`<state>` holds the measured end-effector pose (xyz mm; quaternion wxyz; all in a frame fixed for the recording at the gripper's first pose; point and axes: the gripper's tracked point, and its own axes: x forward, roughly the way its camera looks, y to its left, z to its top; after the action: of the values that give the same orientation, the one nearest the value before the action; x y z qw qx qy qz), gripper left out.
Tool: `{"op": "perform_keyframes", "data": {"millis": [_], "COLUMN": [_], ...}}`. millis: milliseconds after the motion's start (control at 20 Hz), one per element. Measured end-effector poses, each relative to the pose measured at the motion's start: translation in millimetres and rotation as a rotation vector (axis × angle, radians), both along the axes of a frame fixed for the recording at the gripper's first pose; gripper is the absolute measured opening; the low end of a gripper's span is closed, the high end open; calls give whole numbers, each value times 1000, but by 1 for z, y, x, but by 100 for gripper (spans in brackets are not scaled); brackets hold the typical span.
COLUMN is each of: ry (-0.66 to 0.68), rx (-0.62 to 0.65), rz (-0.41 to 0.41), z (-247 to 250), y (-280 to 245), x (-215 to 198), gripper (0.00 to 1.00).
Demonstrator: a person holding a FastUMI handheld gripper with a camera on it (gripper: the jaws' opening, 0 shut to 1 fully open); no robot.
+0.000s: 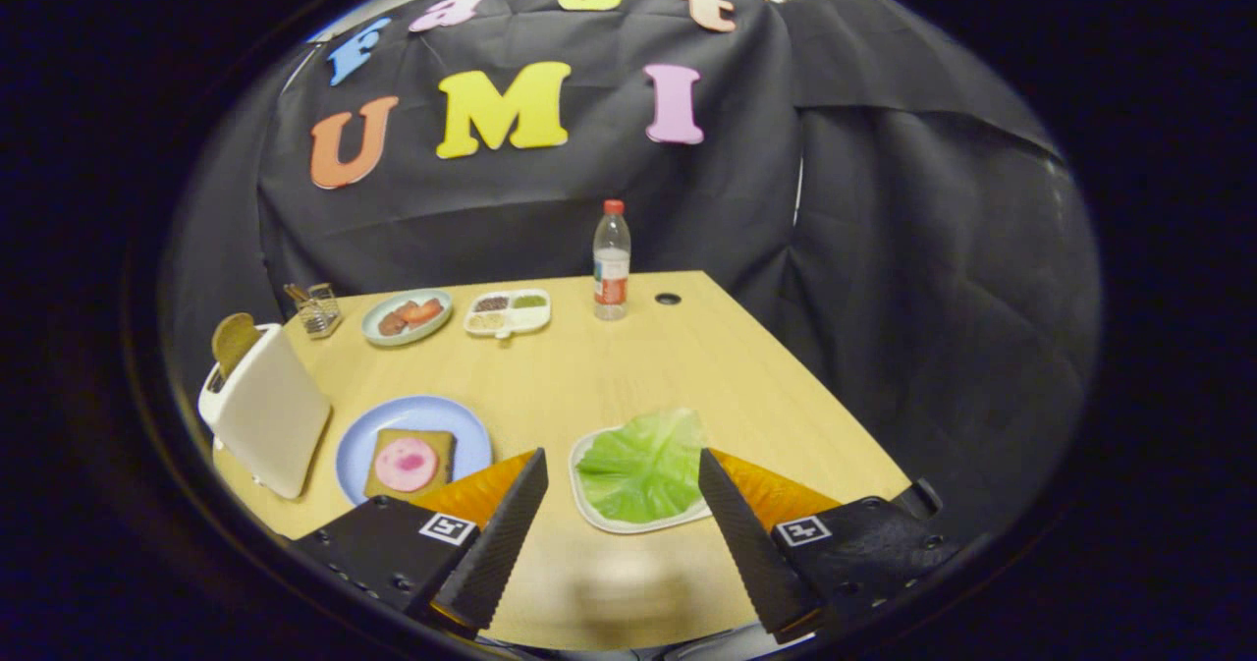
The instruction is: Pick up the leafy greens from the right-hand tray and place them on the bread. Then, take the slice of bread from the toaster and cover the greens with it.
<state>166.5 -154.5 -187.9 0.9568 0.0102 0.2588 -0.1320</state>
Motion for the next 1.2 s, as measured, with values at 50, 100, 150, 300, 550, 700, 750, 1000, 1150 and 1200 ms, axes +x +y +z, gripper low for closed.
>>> {"op": "perform_keyframes", "data": {"millis": [50, 100, 150, 300, 550, 700, 750, 1000, 1150, 1200], "ry": [25, 52, 79, 146, 220, 288, 306, 306, 312, 312], "rx": [13, 16, 19, 15, 49, 60, 64, 88, 79, 75], "rz": [-14, -21, -27, -29, -14, -11, -10, 13, 3, -2], "z": [-14, -26, -38, -58, -77, -96, -102, -106, -107, -107], "y": [-9, -16, -21, -37, -47, -48, -46, -37, -38, -37], "x": [8, 16, 24, 44, 81, 94, 94, 93, 93, 92], "gripper": [95, 95, 95, 95, 95, 95, 95, 86, 75, 72]}}
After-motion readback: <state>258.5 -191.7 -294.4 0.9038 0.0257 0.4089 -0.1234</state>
